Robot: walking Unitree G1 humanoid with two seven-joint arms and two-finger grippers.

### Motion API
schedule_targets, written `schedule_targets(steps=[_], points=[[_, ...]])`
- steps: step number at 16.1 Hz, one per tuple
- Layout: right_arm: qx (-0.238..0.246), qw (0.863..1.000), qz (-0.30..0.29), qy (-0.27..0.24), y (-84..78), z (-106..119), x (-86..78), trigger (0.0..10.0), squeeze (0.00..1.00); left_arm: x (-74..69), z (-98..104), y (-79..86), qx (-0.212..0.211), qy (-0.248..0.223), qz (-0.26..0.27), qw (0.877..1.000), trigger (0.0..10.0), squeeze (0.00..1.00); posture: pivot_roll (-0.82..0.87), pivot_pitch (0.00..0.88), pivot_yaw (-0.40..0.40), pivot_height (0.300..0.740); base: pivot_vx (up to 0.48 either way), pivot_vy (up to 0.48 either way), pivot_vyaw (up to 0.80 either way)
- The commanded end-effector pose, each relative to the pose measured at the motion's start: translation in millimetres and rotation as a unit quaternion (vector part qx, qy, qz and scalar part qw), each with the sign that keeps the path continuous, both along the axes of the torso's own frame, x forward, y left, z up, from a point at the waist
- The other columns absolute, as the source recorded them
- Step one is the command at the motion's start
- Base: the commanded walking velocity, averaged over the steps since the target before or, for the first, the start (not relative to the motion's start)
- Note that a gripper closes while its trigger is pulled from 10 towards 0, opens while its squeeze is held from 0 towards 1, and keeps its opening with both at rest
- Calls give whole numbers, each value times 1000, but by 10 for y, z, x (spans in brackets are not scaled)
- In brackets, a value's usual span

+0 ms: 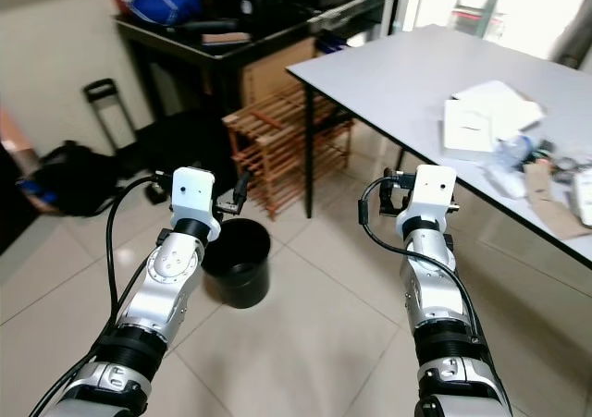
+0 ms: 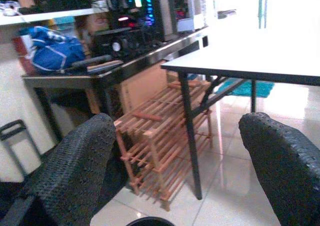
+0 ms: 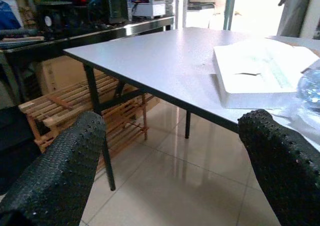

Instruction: Picking trash to rubbish bin

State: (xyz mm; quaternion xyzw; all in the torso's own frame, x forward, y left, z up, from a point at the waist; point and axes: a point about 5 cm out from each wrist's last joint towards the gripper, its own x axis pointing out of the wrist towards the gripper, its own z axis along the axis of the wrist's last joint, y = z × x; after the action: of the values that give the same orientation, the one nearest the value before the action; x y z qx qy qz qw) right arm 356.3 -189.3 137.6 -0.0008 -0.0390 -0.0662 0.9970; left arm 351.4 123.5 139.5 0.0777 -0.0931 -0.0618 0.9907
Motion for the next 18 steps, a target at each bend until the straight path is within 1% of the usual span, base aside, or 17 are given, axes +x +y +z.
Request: schedule_targets(steps=[1,18], points=[[-2,1000,8,8,36,-19,1,10000,0,0,-4,-3,4,3,1,1000,10000,0,-52,13,50,740,0,0,-769],[1,1000,6,15,35,-29,8,10000,0,-6,-25,20,4,10,7,1000,10000,0,-45,45,45,740,0,0,-756]])
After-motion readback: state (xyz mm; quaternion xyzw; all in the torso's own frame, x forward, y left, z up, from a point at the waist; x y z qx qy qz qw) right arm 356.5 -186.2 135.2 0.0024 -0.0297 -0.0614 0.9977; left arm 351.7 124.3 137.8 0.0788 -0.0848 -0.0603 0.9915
